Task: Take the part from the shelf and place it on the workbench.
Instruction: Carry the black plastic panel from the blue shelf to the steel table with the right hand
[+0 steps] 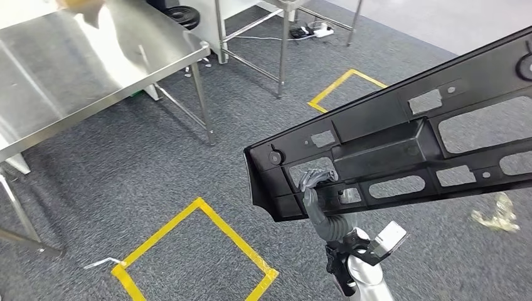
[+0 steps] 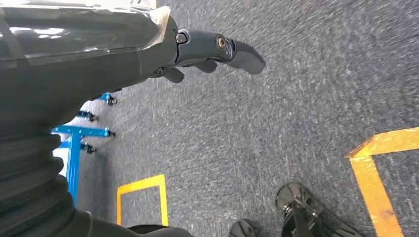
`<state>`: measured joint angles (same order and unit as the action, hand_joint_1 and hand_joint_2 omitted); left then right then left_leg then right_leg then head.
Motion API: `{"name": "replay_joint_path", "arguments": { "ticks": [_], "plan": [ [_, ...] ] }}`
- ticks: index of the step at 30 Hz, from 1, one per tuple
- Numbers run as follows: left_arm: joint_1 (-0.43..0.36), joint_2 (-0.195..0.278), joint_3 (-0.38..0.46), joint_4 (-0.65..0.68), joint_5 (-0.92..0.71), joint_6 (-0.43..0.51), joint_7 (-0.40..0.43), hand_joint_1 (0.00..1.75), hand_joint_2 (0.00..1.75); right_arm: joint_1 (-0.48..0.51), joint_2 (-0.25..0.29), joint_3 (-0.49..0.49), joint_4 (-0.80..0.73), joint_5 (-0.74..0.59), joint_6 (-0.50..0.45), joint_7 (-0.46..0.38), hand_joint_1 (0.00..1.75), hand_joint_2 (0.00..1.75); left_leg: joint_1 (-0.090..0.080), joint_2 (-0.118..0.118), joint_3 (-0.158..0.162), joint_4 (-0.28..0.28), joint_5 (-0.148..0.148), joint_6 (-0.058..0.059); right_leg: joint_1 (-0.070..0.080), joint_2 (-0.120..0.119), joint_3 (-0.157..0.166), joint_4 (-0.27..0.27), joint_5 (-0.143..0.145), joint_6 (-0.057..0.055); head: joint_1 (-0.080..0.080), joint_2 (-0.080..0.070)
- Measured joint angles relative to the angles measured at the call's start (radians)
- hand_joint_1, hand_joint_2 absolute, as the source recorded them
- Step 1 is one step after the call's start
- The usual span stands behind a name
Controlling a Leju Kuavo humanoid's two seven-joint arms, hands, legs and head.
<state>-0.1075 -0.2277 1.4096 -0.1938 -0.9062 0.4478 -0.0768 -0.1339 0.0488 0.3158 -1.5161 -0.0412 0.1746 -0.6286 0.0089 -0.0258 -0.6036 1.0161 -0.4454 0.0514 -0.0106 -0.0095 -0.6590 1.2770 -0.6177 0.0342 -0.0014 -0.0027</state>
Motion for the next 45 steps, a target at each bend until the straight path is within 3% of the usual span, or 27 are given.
{"name": "replay_joint_path", "arguments": {
  "ticks": [1,2,4,5,7,9,10,12,14,16,17,19,21,23,25,27,29,31,32,33,35,36,37,39,41,43,45],
  "plan": [
    [0.001,-0.001,0.000,0.000,-0.002,0.002,0.001,0.00,1.75,0.000,-0.001,0.001,0.003,0.000,0.000,0.000,1.75,1.75,0.000,-0.015,-0.001,0.000,0.001,0.000,-0.001,0.002,-0.014,0.026,-0.003,0.005,0.000,0.000],
    [0.001,-0.002,0.000,0.000,-0.002,0.004,0.003,0.00,1.75,0.000,-0.001,0.003,0.005,0.000,0.000,0.000,1.75,1.75,0.001,-0.029,-0.001,0.001,0.002,-0.001,-0.003,0.004,-0.009,0.010,0.012,0.014,0.000,0.000],
    [0.001,-0.003,0.000,0.000,-0.002,0.005,0.004,0.00,1.75,-0.002,-0.001,0.004,0.007,0.000,0.000,0.000,1.75,1.75,0.004,-0.058,0.000,0.002,0.003,-0.006,-0.012,0.028,0.052,-0.124,0.071,0.035,0.000,0.000],
    [0.001,-0.003,0.000,0.000,-0.003,0.005,0.004,0.00,1.75,-0.004,-0.001,0.005,0.008,0.000,0.000,0.000,1.75,1.75,0.004,-0.071,-0.001,0.004,0.004,-0.012,-0.015,0.047,0.081,-0.191,0.096,0.039,0.000,0.000],
    [0.001,-0.003,0.000,0.000,-0.003,0.005,0.004,0.00,1.75,-0.007,-0.001,0.006,0.009,0.000,0.000,0.000,1.75,1.75,0.003,-0.091,-0.008,0.005,0.007,-0.025,-0.016,0.070,0.112,-0.259,0.119,0.030,-0.001,0.000],
    [0.003,-0.003,0.000,0.000,-0.003,0.006,0.004,0.00,1.75,-0.010,0.000,0.007,0.011,-0.001,0.000,0.000,1.75,1.75,0.005,-0.105,-0.015,0.002,0.013,-0.038,-0.013,0.056,0.113,-0.260,0.123,0.010,-0.002,0.000],
    [0.004,-0.003,0.000,0.000,-0.003,0.007,0.004,0.00,1.75,-0.012,0.001,0.008,0.011,-0.002,0.000,0.000,1.75,1.75,0.005,-0.098,-0.018,0.004,0.011,-0.043,-0.014,0.046,0.114,-0.262,0.126,0.003,-0.002,0.000],
    [0.004,-0.003,0.000,0.000,-0.003,0.008,0.004,0.00,1.75,-0.015,0.004,0.010,0.011,-0.006,0.000,0.000,1.75,1.75,0.004,-0.049,-0.044,0.058,-0.023,-0.050,-0.018,0.023,0.115,-0.265,0.129,-0.015,-0.008,0.000],
    [0.002,-0.003,0.000,0.000,-0.003,0.009,0.004,0.00,1.75,-0.015,0.004,0.010,0.011,-0.007,0.000,0.000,1.75,1.75,0.003,0.003,-0.104,0.185,-0.088,-0.056,-0.013,-0.003,0.116,-0.266,0.127,-0.027,-0.014,0.000],
    [0.003,-0.003,0.000,0.000,-0.003,0.009,0.004,0.00,1.75,-0.014,0.004,0.012,0.012,-0.008,-0.001,0.002,1.75,1.75,0.004,0.017,-0.149,0.280,-0.117,-0.059,-0.008,-0.031,0.116,-0.265,0.125,-0.031,-0.015,0.000],
    [0.003,-0.003,0.000,0.000,-0.003,0.010,0.004,0.00,1.75,-0.014,0.004,0.013,0.012,-0.008,-0.001,0.003,1.75,1.75,0.004,0.020,-0.145,0.275,-0.106,-0.059,-0.006,-0.044,0.117,-0.265,0.124,-0.031,-0.015,0.000],
    [0.004,-0.003,0.000,0.000,-0.003,0.011,0.005,0.00,1.75,-0.015,0.004,0.015,0.011,-0.009,-0.002,0.006,1.75,1.75,0.004,0.035,-0.091,0.179,-0.052,-0.054,-0.005,-0.066,0.120,-0.265,0.122,-0.032,-0.015,0.000],
    [0.004,-0.003,0.000,0.000,-0.003,0.011,0.005,0.00,1.75,-0.016,0.005,0.016,0.011,-0.009,-0.002,0.006,1.75,1.75,0.003,0.045,-0.053,0.112,-0.022,-0.050,-0.005,-0.075,0.121,-0.265,0.122,-0.032,-0.015,0.000],
    [0.004,-0.003,0.000,0.000,-0.003,0.011,0.004,0.00,1.75,-0.016,0.005,0.016,0.011,-0.009,-0.002,0.006,1.75,1.75,0.003,0.047,-0.049,0.105,-0.019,-0.050,-0.004,-0.076,0.122,-0.265,0.122,-0.032,-0.015,0.000],
    [0.002,-0.003,0.000,0.000,-0.003,0.010,0.003,0.00,1.75,-0.016,0.005,0.016,0.010,-0.010,-0.003,0.007,1.75,1.75,-0.002,0.074,-0.024,0.061,-0.012,-0.045,0.001,-0.082,0.123,-0.265,0.119,-0.030,-0.015,0.000],
    [0.002,-0.002,0.000,0.000,0.000,0.000,-0.008,0.00,1.75,-0.015,0.004,0.017,0.003,-0.010,-0.008,0.010,1.75,1.75,-0.009,0.080,-0.002,0.013,-0.006,-0.029,0.007,-0.098,0.124,-0.262,0.112,-0.017,-0.012,0.000],
    [0.003,0.000,0.000,0.000,0.005,-0.024,-0.025,0.00,1.75,-0.007,0.001,0.015,-0.010,-0.010,-0.018,0.014,1.75,1.75,-0.006,0.041,-0.001,-0.004,0.001,-0.009,0.007,-0.060,0.090,-0.181,0.067,-0.008,-0.005,0.000],
    [0.003,0.003,0.000,0.000,0.007,-0.045,-0.034,0.00,1.75,0.009,-0.005,0.010,-0.018,-0.008,-0.026,0.015,1.75,1.75,0.000,0.006,-0.002,-0.009,0.008,0.000,0.004,-0.004,0.021,-0.035,0.005,-0.007,-0.002,0.000],
    [0.003,0.004,0.000,0.000,0.007,-0.049,-0.036,0.00,1.75,0.017,-0.008,0.008,-0.019,-0.008,-0.028,0.015,1.75,1.75,0.000,-0.009,-0.003,-0.008,0.009,0.001,0.002,0.002,-0.003,0.012,-0.007,-0.003,-0.002,0.000],
    [0.004,0.004,0.000,0.000,0.008,-0.052,-0.037,0.00,1.75,0.022,-0.011,0.006,-0.020,-0.008,-0.029,0.015,1.75,1.75,0.001,-0.023,-0.003,-0.008,0.009,0.000,-0.001,0.004,-0.008,0.018,-0.002,0.004,-0.002,0.000],
    [0.004,0.006,0.000,0.000,0.008,-0.055,-0.038,0.00,1.75,0.026,-0.014,0.005,-0.023,-0.008,-0.030,0.015,1.75,1.75,0.003,-0.051,-0.001,-0.006,0.010,-0.005,-0.010,0.016,0.037,-0.085,0.052,0.028,-0.002,0.000],
    [0.004,0.008,0.000,0.000,0.008,-0.058,-0.039,0.00,1.75,0.026,-0.014,0.005,-0.025,-0.008,-0.030,0.015,1.75,1.75,0.004,-0.064,-0.002,-0.004,0.010,-0.010,-0.017,0.038,0.069,-0.159,0.081,0.038,-0.001,0.000],
    [0.004,0.009,0.000,0.000,0.008,-0.060,-0.040,0.00,1.75,0.027,-0.015,0.005,-0.028,-0.007,-0.030,0.015,1.75,1.75,0.003,-0.076,-0.005,-0.001,0.010,-0.016,-0.021,0.056,0.095,-0.216,0.102,0.040,0.000,0.000],
    [0.004,0.012,0.000,0.000,0.008,-0.063,-0.043,0.00,1.75,0.032,-0.016,0.004,-0.032,-0.006,-0.031,0.016,1.75,1.75,0.002,-0.093,-0.013,0.000,0.013,-0.030,-0.020,0.075,0.112,-0.257,0.116,0.027,-0.001,0.000],
    [0.006,0.014,0.000,0.000,0.008,-0.064,-0.044,0.00,1.75,0.036,-0.015,0.004,-0.036,-0.005,-0.031,0.016,1.75,1.75,0.005,-0.100,-0.018,-0.003,0.016,-0.042,-0.017,0.056,0.113,-0.259,0.122,0.008,-0.003,0.000],
    [0.007,0.017,0.000,0.000,0.008,-0.065,-0.044,0.00,1.75,0.038,-0.012,0.002,-0.041,-0.004,-0.032,0.016,1.75,1.75,0.004,-0.056,-0.036,0.034,-0.008,-0.050,-0.019,0.034,0.115,-0.262,0.125,-0.008,-0.008,0.000],
    [0.004,0.019,0.000,0.000,0.008,-0.066,-0.044,0.00,1.75,0.042,-0.010,0.000,-0.045,-0.004,-0.032,0.016,1.75,1.75,0.002,0.002,-0.091,0.151,-0.071,-0.055,-0.016,0.007,0.116,-0.263,0.123,-0.022,-0.014,0.000]
  ]
}}
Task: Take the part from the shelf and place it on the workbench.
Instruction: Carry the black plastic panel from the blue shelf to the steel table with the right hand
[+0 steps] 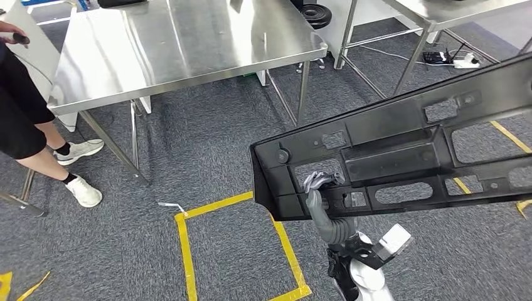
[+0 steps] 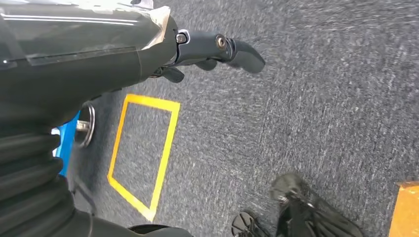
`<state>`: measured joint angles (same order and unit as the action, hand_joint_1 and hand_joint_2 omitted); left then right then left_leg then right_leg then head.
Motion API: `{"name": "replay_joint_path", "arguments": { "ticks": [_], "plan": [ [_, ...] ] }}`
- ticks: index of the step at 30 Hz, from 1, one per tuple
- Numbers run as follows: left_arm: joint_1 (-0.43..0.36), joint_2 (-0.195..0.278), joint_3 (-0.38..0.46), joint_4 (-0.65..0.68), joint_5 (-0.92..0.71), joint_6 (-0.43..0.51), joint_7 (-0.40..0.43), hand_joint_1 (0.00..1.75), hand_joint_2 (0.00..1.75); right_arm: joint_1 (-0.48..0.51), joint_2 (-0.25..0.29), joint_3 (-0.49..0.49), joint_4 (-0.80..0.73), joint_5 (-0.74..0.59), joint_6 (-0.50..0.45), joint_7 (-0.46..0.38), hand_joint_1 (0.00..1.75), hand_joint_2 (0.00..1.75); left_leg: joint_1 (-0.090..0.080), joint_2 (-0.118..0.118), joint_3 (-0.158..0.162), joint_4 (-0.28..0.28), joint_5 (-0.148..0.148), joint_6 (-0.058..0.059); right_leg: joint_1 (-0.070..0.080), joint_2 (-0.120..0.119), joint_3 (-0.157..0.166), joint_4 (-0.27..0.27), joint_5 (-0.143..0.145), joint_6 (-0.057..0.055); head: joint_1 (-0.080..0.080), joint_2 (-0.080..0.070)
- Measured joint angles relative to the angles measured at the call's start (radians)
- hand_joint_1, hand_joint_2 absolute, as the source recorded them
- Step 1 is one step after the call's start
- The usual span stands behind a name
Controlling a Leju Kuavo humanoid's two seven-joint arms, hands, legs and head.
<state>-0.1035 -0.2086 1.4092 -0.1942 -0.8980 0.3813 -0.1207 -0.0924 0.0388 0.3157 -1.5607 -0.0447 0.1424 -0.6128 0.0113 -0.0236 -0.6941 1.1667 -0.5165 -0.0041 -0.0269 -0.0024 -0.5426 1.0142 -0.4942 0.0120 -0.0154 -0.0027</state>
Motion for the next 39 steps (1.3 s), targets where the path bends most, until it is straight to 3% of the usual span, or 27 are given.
{"name": "replay_joint_path", "arguments": {
  "ticks": [2,3,4,5,7,9,12,13,14,16,18,19,20,21,23,25,27,28,30,32,34,35,36,37,39],
  "plan": [
    [-0.001,0.001,0.000,0.000,0.000,-0.001,0.000,0.00,1.75,0.005,0.000,-0.002,-0.001,0.002,-0.001,0.000,1.75,1.75,0.001,0.015,-0.060,0.124,-0.050,-0.003,0.005,-0.028,0.000,0.000,-0.002,-0.006,-0.001,0.000],
    [0.000,0.001,0.000,0.000,0.000,-0.002,0.000,0.00,1.75,0.006,0.000,-0.002,-0.001,0.003,-0.001,0.000,1.75,1.75,0.001,0.017,-0.068,0.144,-0.050,-0.003,0.007,-0.041,0.001,0.000,-0.003,-0.007,-0.002,0.000],
    [0.001,0.002,0.000,0.000,0.000,-0.003,-0.001,0.00,1.75,0.007,0.000,-0.002,-0.001,0.004,-0.001,0.000,1.75,1.75,0.001,0.020,-0.056,0.123,-0.032,-0.001,0.008,-0.054,0.002,0.000,-0.004,-0.008,-0.002,0.000],
    [0.002,0.002,0.000,0.000,0.000,-0.004,-0.002,0.00,1.75,0.007,0.000,-0.003,-0.002,0.004,-0.001,0.000,1.75,1.75,0.001,0.028,-0.025,0.068,-0.002,0.003,0.010,-0.066,0.003,0.000,-0.005,-0.008,-0.002,0.000],
    [0.000,0.005,0.000,0.000,0.000,-0.009,-0.007,0.00,1.75,0.007,0.000,-0.004,-0.004,0.007,-0.003,0.000,1.75,1.75,-0.006,0.074,0.054,-0.072,0.047,0.014,0.016,-0.086,0.007,0.001,-0.009,-0.005,-0.002,0.000],
    [-0.003,0.007,0.000,0.000,0.000,-0.016,-0.012,0.00,1.75,0.007,0.000,-0.008,-0.007,0.010,-0.005,0.000,1.75,1.75,-0.013,0.105,0.089,-0.137,0.059,0.023,0.025,-0.099,0.009,0.002,-0.014,0.002,0.000,0.000],
    [-0.003,0.008,0.000,0.000,0.000,-0.026,-0.017,0.00,1.75,0.008,0.001,-0.014,-0.011,0.013,-0.007,0.000,1.75,1.75,-0.017,0.076,0.087,-0.143,0.060,0.031,0.027,-0.120,0.015,-0.001,-0.018,0.013,0.003,0.000],
    [-0.001,0.009,0.000,0.000,0.000,-0.030,-0.018,0.00,1.75,0.008,0.001,-0.016,-0.013,0.013,-0.007,0.000,1.75,1.75,-0.015,0.064,0.089,-0.147,0.063,0.036,0.026,-0.112,0.016,0.002,-0.023,0.018,0.004,0.000],
    [-0.001,0.009,0.000,0.000,0.000,-0.032,-0.019,0.00,1.75,0.008,0.001,-0.018,-0.017,0.013,-0.007,0.000,1.75,1.75,-0.012,0.053,0.091,-0.151,0.066,0.040,0.024,-0.090,0.009,0.019,-0.035,0.021,0.005,0.000],
    [-0.002,0.010,0.000,0.000,0.001,-0.037,-0.020,0.00,1.75,0.013,0.000,-0.025,-0.022,0.013,-0.007,-0.001,1.75,1.75,-0.007,0.030,0.092,-0.156,0.071,0.048,0.019,-0.034,-0.032,0.107,-0.079,0.019,0.009,0.000],
    [-0.004,0.010,-0.001,0.000,0.001,-0.040,-0.021,0.00,1.75,0.025,-0.004,-0.032,-0.023,0.014,-0.009,-0.001,1.75,1.75,-0.007,0.001,0.090,-0.155,0.073,0.052,0.017,-0.011,-0.095,0.233,-0.124,0.016,0.012,0.000],
    [-0.003,0.010,-0.001,0.000,0.001,-0.041,-0.021,0.00,1.75,0.030,-0.005,-0.035,-0.024,0.014,-0.009,-0.001,1.75,1.75,-0.006,-0.014,0.089,-0.155,0.073,0.052,0.016,-0.008,-0.113,0.264,-0.128,0.020,0.012,0.000],
    [-0.002,0.010,-0.001,0.000,0.002,-0.043,-0.022,0.00,1.75,0.034,-0.006,-0.038,-0.024,0.015,-0.010,-0.001,1.75,1.75,-0.006,-0.029,0.089,-0.154,0.073,0.052,0.014,-0.005,-0.116,0.263,-0.118,0.028,0.012,0.000],
    [-0.002,0.010,-0.001,0.000,0.002,-0.045,-0.022,0.00,1.75,0.036,-0.007,-0.040,-0.025,0.016,-0.010,-0.001,1.75,1.75,-0.005,-0.044,0.090,-0.154,0.073,0.051,0.012,-0.001,-0.099,0.220,-0.094,0.038,0.012,0.000],
    [-0.002,0.011,-0.001,0.000,0.002,-0.048,-0.022,0.00,1.75,0.037,-0.007,-0.044,-0.028,0.018,-0.009,-0.001,1.75,1.75,-0.004,-0.071,0.089,-0.149,0.072,0.043,0.002,0.033,-0.042,0.088,-0.037,0.056,0.013,0.000],
    [-0.002,0.011,-0.001,0.000,0.003,-0.047,-0.021,0.00,1.75,0.039,-0.006,-0.046,-0.032,0.020,-0.008,-0.001,1.75,1.75,-0.005,-0.093,0.083,-0.144,0.072,0.032,-0.001,0.060,-0.010,0.017,-0.013,0.051,0.012,0.000],
    [0.001,0.011,-0.001,0.000,0.006,-0.042,-0.019,0.00,1.75,0.041,-0.005,-0.046,-0.033,0.024,-0.003,0.000,1.75,1.75,-0.003,-0.107,0.078,-0.145,0.076,0.021,0.002,0.050,-0.007,0.014,-0.011,0.034,0.012,0.000],
    [0.003,0.011,-0.001,0.000,0.007,-0.039,-0.017,0.00,1.75,0.041,-0.003,-0.046,-0.033,0.026,-0.001,0.000,1.75,1.75,-0.002,-0.097,0.074,-0.142,0.073,0.016,0.002,0.043,-0.005,0.013,-0.009,0.027,0.012,0.000],
    [0.003,0.010,-0.001,0.000,0.007,-0.031,-0.014,0.00,1.75,0.039,0.003,-0.047,-0.034,0.030,0.002,0.001,1.75,1.75,-0.003,-0.047,0.050,-0.095,0.044,0.008,-0.001,0.029,-0.003,0.011,-0.006,0.012,0.005,0.000],
    [-0.001,0.009,-0.001,0.000,0.004,-0.026,-0.013,0.00,1.75,0.038,0.006,-0.049,-0.035,0.033,0.003,0.003,1.75,1.75,-0.003,0.004,-0.008,0.026,-0.015,0.003,0.003,0.013,-0.002,0.010,-0.007,0.001,-0.003,0.000],
    [-0.002,0.008,-0.001,0.000,0.001,-0.024,-0.012,0.00,1.75,0.038,0.006,-0.050,-0.035,0.031,0.005,0.004,1.75,1.75,-0.001,0.015,-0.059,0.131,-0.048,0.001,0.008,-0.002,-0.002,0.010,-0.009,-0.003,-0.003,0.000],
    [-0.001,0.007,-0.001,0.000,0.000,-0.022,-0.011,0.00,1.75,0.037,0.007,-0.051,-0.035,0.030,0.007,0.005,1.75,1.75,-0.001,0.016,-0.060,0.135,-0.039,0.002,0.009,-0.007,-0.001,0.010,-0.010,-0.004,-0.004,0.000],
    [-0.001,0.007,-0.001,0.000,0.000,-0.020,-0.011,0.00,1.75,0.036,0.008,-0.051,-0.035,0.029,0.008,0.005,1.75,1.75,-0.001,0.017,-0.042,0.099,-0.014,0.005,0.010,-0.011,0.000,0.010,-0.010,-0.004,-0.004,0.000],
    [-0.001,0.007,-0.001,0.000,0.000,-0.018,-0.010,0.00,1.75,0.034,0.010,-0.051,-0.035,0.028,0.010,0.005,1.75,1.75,-0.001,0.019,-0.006,0.032,0.019,0.010,0.011,-0.014,0.002,0.010,-0.011,-0.005,-0.004,0.000],
    [-0.003,0.007,-0.002,0.000,0.000,-0.015,-0.010,0.00,1.75,0.028,0.012,-0.052,-0.036,0.026,0.012,0.005,1.75,1.75,-0.005,0.026,0.062,-0.092,0.056,0.019,0.016,-0.017,0.002,0.011,-0.013,-0.003,-0.003,0.000]
  ]
}}
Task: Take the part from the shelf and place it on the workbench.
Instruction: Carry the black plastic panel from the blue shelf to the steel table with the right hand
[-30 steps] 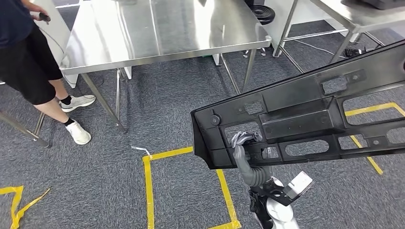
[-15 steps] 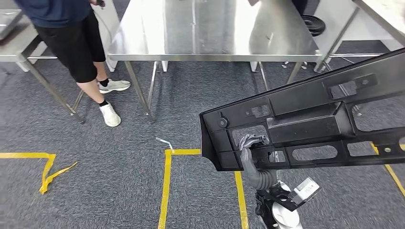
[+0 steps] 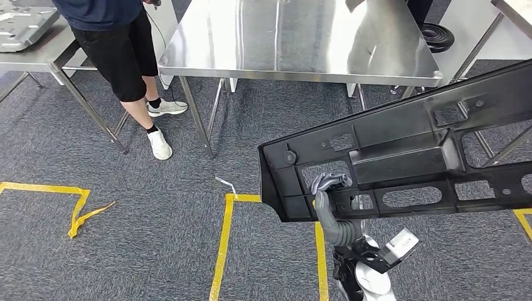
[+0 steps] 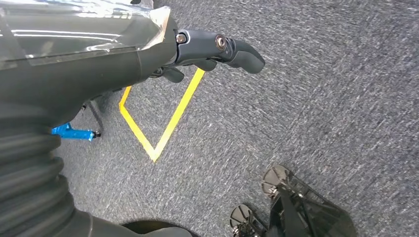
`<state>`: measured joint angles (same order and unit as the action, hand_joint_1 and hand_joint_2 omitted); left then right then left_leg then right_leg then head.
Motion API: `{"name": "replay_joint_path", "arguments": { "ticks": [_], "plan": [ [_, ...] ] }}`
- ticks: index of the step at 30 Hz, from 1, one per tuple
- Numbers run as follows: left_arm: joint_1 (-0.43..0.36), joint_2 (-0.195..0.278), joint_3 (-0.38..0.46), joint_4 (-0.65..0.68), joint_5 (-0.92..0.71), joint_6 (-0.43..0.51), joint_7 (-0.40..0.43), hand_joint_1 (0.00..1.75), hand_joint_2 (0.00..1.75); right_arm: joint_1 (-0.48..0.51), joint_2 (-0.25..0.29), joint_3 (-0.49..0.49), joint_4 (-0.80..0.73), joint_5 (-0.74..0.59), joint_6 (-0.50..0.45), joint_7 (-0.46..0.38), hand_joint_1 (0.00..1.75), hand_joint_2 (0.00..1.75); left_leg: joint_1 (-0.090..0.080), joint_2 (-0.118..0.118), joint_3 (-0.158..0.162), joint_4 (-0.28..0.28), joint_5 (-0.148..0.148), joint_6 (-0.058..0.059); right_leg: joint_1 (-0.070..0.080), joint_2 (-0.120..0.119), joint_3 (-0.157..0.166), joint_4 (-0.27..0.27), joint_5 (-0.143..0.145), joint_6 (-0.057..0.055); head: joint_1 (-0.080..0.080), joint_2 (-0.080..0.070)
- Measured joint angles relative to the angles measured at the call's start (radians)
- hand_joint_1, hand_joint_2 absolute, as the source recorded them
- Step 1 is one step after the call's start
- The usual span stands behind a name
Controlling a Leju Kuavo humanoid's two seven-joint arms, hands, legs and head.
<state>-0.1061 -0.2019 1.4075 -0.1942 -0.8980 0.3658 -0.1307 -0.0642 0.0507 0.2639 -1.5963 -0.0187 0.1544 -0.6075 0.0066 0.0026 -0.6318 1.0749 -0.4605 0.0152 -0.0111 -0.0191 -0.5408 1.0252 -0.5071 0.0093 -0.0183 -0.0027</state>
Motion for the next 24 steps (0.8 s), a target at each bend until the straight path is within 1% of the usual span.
{"name": "replay_joint_path", "arguments": {
  "ticks": [1,2,4,7,12,15,16,17,19,20,21,22,23,24],
  "plan": [
    [-0.001,0.000,0.000,0.000,0.000,0.000,0.000,0.00,1.75,-0.003,0.001,-0.001,0.000,-0.001,0.000,0.000,1.75,1.75,-0.002,0.003,0.019,-0.035,0.006,0.001,0.005,-0.001,-0.002,0.002,-0.001,0.002,0.000,0.000],
    [-0.001,-0.001,0.000,0.000,-0.001,0.001,0.000,0.00,1.75,-0.004,0.001,-0.001,0.000,-0.001,0.001,0.000,1.75,1.75,-0.005,0.004,0.024,-0.045,0.003,0.000,0.009,-0.002,-0.005,0.003,-0.002,0.003,0.001,0.000],
    [0.000,-0.002,-0.001,0.000,-0.001,0.001,0.001,0.00,1.75,-0.005,0.002,-0.002,-0.001,-0.001,0.001,0.002,1.75,1.75,-0.010,0.001,0.025,-0.049,0.008,-0.003,0.011,-0.004,-0.007,0.004,-0.003,0.005,0.001,0.000],
    [0.000,-0.002,-0.001,0.000,-0.001,0.003,0.001,0.00,1.75,-0.007,0.002,-0.001,0.000,-0.001,0.001,0.002,1.75,1.75,-0.017,-0.001,0.024,-0.048,0.007,0.004,0.008,-0.005,-0.005,-0.001,0.000,0.010,0.002,0.000],
    [0.000,-0.004,-0.001,0.000,0.000,0.019,-0.002,0.00,1.75,-0.015,0.003,-0.001,0.000,-0.001,0.002,0.002,1.75,1.75,-0.018,-0.001,0.024,-0.048,0.007,0.012,0.008,-0.004,-0.002,-0.008,0.005,0.017,0.002,0.000],
    [0.000,-0.004,-0.001,0.000,0.000,0.017,-0.010,0.00,1.75,-0.020,0.004,-0.002,0.000,-0.001,0.002,0.003,1.75,1.75,-0.019,-0.001,0.024,-0.048,0.008,0.014,0.006,-0.005,-0.002,-0.009,0.006,0.019,0.002,0.000],
    [0.000,-0.003,-0.001,0.000,0.000,0.015,-0.014,0.00,1.75,-0.020,0.005,-0.002,0.000,-0.001,0.002,0.003,1.75,1.75,-0.020,-0.001,0.022,-0.050,0.005,0.019,0.002,-0.005,0.001,-0.008,0.011,0.025,0.001,0.000],
    [0.000,-0.003,-0.001,0.000,0.000,0.012,-0.017,0.00,1.75,-0.019,0.006,-0.002,0.000,-0.001,0.001,0.003,1.75,1.75,-0.020,-0.002,0.024,-0.057,0.003,0.027,-0.002,-0.005,0.004,-0.006,0.021,0.037,0.001,0.000],
    [0.001,-0.002,-0.001,-0.001,0.000,0.007,-0.023,0.00,1.75,-0.016,0.007,-0.005,-0.002,-0.002,0.000,0.004,1.75,1.75,-0.016,-0.009,0.043,-0.080,0.002,0.047,-0.008,-0.004,0.005,0.007,0.032,0.060,0.002,0.000],
    [0.001,-0.002,-0.001,-0.001,0.000,0.005,-0.025,0.00,1.75,-0.016,0.006,-0.008,-0.003,-0.002,-0.001,0.005,1.75,1.75,-0.012,-0.011,0.055,-0.091,0.004,0.052,-0.008,0.000,-0.006,0.029,0.023,0.061,0.003,0.000],
    [0.000,-0.001,-0.001,-0.001,-0.001,0.002,-0.026,0.00,1.75,-0.016,0.006,-0.010,-0.004,-0.002,-0.001,0.005,1.75,1.75,-0.008,-0.014,0.064,-0.097,0.005,0.055,-0.008,0.006,-0.026,0.067,0.000,0.055,0.006,0.000],
    [0.000,-0.001,-0.001,-0.001,-0.001,0.000,-0.027,0.00,1.75,-0.015,0.006,-0.013,-0.004,-0.002,-0.001,0.005,1.75,1.75,-0.006,-0.015,0.064,-0.101,0.005,0.056,-0.009,0.011,-0.055,0.121,-0.029,0.047,0.008,0.000],
    [0.001,-0.001,-0.001,-0.001,-0.001,-0.001,-0.027,0.00,1.75,-0.012,0.005,-0.016,-0.005,-0.001,-0.001,0.005,1.75,1.75,-0.004,-0.016,0.063,-0.101,0.004,0.055,-0.010,0.015,-0.090,0.184,-0.059,0.042,0.010,0.000],
    [0.001,-0.001,-0.001,-0.001,-0.001,-0.003,-0.028,0.00,1.75,-0.008,0.004,-0.017,-0.005,0.000,-0.001,0.005,1.75,1.75,-0.002,-0.018,0.063,-0.100,0.004,0.053,-0.013,0.017,-0.121,0.238,-0.080,0.045,0.011,0.000]
  ]
}}
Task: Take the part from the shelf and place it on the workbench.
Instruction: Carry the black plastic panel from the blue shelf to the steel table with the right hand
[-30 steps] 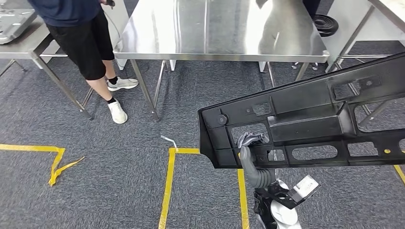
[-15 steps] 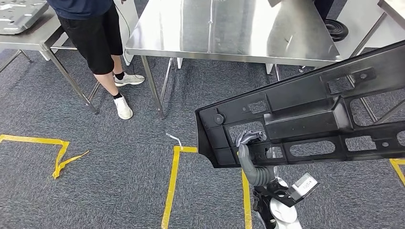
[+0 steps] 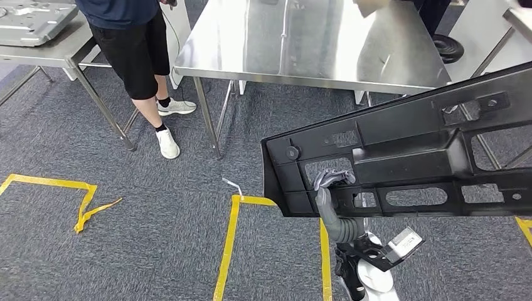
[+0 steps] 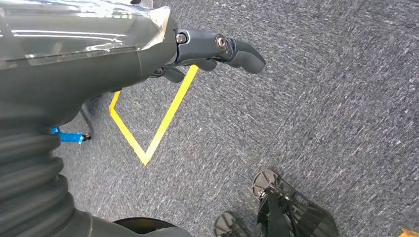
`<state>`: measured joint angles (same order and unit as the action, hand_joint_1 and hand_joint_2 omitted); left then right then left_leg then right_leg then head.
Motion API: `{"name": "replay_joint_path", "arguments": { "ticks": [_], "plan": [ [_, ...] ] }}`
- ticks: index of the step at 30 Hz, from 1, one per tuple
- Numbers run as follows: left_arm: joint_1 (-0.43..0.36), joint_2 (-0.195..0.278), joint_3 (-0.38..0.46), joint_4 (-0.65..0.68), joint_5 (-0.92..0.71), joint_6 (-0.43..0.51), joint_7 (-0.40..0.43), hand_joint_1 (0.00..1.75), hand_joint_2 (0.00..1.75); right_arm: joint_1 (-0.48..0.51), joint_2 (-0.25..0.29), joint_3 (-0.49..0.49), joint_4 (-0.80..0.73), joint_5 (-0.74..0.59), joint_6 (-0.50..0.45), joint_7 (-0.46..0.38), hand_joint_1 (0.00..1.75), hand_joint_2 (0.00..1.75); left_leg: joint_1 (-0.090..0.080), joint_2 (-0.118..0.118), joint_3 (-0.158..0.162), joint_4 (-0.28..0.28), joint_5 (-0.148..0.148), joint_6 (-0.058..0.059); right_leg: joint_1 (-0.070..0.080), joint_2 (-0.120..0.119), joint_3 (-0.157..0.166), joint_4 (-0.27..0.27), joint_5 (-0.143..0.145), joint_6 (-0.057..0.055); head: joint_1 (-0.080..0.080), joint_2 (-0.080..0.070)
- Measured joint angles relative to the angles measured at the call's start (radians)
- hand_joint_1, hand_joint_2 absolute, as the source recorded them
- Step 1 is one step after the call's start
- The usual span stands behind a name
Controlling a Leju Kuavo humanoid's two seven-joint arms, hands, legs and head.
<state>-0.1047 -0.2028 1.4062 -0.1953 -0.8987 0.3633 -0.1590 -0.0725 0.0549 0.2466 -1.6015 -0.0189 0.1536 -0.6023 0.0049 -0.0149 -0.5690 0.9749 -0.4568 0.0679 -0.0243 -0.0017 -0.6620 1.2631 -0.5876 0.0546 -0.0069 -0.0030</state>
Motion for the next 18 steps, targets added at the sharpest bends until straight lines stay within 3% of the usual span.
{"name": "replay_joint_path", "arguments": {
  "ticks": [1,2,5,6,7,9,11,13,15,16,17,18],
  "plan": [
    [0.001,0.000,0.000,0.000,0.000,-0.001,-0.001,0.00,1.75,0.004,-0.001,-0.001,0.000,0.001,0.000,0.000,1.75,1.75,0.003,-0.001,0.001,0.001,-0.001,-0.004,-0.004,0.001,-0.017,0.027,-0.008,0.008,0.000,0.000],
    [0.003,0.000,0.000,0.000,0.000,-0.002,-0.001,0.00,1.75,0.008,-0.002,-0.002,0.000,0.001,0.000,0.000,1.75,1.75,0.008,-0.003,0.005,0.003,-0.004,-0.012,-0.010,0.001,-0.015,0.016,0.002,0.021,0.000,0.000],
    [0.005,0.003,0.000,-0.001,0.001,-0.006,-0.002,0.00,1.75,0.014,-0.004,-0.003,0.001,0.002,0.000,0.000,1.75,1.75,0.024,-0.010,0.019,0.020,-0.022,-0.048,-0.035,0.007,0.060,-0.164,0.083,0.068,0.003,0.000],
    [0.004,0.004,0.000,-0.002,0.001,-0.008,-0.003,0.00,1.75,0.016,-0.005,-0.003,0.001,0.002,0.000,0.000,1.75,1.75,0.026,-0.013,0.016,0.031,-0.029,-0.060,-0.037,0.013,0.077,-0.204,0.091,0.065,0.007,0.000],
    [0.003,0.007,0.000,-0.004,0.001,-0.009,-0.003,0.00,1.75,0.020,-0.006,-0.004,0.001,0.003,0.000,0.000,1.75,1.75,0.027,-0.016,0.011,0.040,-0.037,-0.072,-0.039,0.018,0.082,-0.219,0.089,0.054,0.005,0.000],
    [0.003,0.006,0.000,-0.005,0.002,-0.012,-0.004,0.00,1.75,0.028,-0.006,-0.006,-0.002,0.005,-0.001,0.000,1.75,1.75,0.031,-0.019,0.002,0.049,-0.048,-0.086,-0.035,0.024,0.087,-0.208,0.071,0.017,-0.001,0.000],
    [0.001,0.005,0.000,-0.006,0.004,-0.014,-0.006,0.00,1.75,0.031,-0.003,-0.008,-0.010,0.006,-0.001,0.000,1.75,1.75,0.036,-0.009,-0.012,0.081,-0.043,-0.093,-0.031,0.023,0.103,-0.206,0.061,-0.002,-0.010,0.000],
    [-0.002,0.005,0.000,-0.006,0.005,-0.017,-0.010,0.00,1.75,0.032,0.001,-0.011,-0.020,0.009,-0.002,0.000,1.75,1.75,0.035,0.008,-0.074,0.181,-0.036,-0.093,-0.023,0.020,0.128,-0.212,0.046,-0.018,-0.015,0.000],
    [-0.001,0.005,0.000,-0.006,0.005,-0.020,-0.014,0.00,1.75,0.033,0.003,-0.012,-0.024,0.011,-0.005,0.001,1.75,1.75,0.030,0.014,-0.172,0.302,-0.065,-0.087,-0.014,0.017,0.153,-0.216,0.027,-0.030,-0.017,0.000],
    [0.001,0.005,0.000,-0.006,0.006,-0.022,-0.016,0.00,1.75,0.035,0.004,-0.012,-0.026,0.012,-0.006,0.002,1.75,1.75,0.025,0.014,-0.213,0.335,-0.083,-0.082,-0.009,0.018,0.167,-0.217,0.015,-0.034,-0.017,0.000],
    [0.003,0.005,0.000,-0.006,0.006,-0.025,-0.017,0.00,1.75,0.036,0.004,-0.013,-0.029,0.013,-0.007,0.003,1.75,1.75,0.018,0.014,-0.241,0.340,-0.093,-0.074,-0.006,0.020,0.183,-0.218,0.002,-0.037,-0.017,0.000],
    [0.005,0.005,0.000,-0.006,0.007,-0.028,-0.019,0.00,1.75,0.038,0.004,-0.013,-0.031,0.015,-0.007,0.003,1.75,1.75,0.008,0.013,-0.251,0.310,-0.084,-0.063,-0.002,0.021,0.199,-0.220,-0.011,-0.040,-0.017,0.000]
  ]
}}
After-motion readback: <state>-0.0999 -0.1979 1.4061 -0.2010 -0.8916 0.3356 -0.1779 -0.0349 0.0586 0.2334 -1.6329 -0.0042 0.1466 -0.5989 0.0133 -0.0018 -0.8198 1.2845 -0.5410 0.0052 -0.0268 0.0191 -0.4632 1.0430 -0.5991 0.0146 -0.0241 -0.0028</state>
